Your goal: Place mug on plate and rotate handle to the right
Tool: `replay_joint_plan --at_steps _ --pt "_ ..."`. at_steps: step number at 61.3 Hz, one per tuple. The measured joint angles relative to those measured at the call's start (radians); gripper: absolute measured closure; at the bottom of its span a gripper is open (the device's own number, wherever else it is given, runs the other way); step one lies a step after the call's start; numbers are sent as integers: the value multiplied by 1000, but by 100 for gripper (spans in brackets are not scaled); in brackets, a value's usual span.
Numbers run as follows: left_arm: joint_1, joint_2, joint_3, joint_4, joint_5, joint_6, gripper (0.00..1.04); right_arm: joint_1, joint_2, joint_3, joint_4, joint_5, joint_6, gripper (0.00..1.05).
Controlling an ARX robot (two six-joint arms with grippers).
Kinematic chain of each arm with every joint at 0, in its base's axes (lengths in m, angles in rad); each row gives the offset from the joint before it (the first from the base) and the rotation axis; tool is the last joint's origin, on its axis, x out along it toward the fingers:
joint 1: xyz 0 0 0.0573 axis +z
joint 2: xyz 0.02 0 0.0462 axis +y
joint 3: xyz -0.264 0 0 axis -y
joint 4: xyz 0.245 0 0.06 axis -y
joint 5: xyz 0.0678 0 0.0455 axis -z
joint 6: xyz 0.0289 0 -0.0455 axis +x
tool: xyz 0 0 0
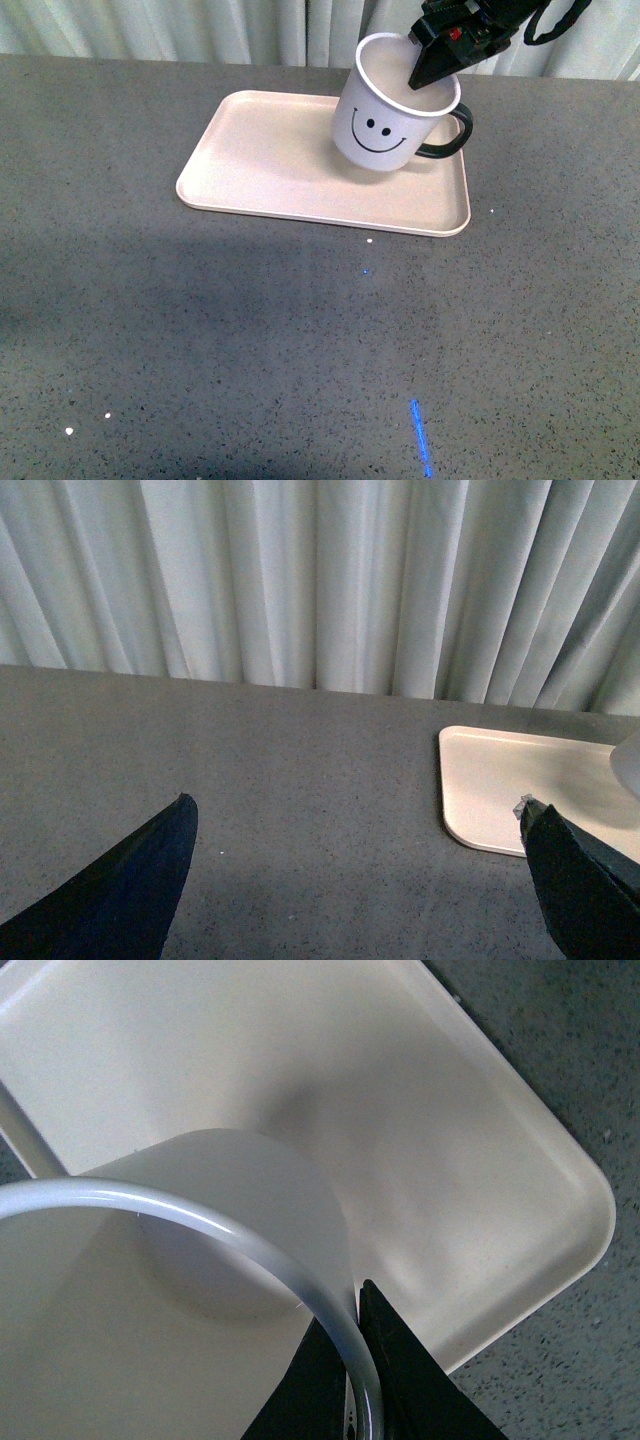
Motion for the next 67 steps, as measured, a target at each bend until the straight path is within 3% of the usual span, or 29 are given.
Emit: replay_joint_plan --at_steps 24,67 --pt "0 0 0 0 0 0 9 0 45 27 -74 -27 -222 103" --pt "0 0 0 0 0 0 9 -6 188 219 -153 42 -322 100"
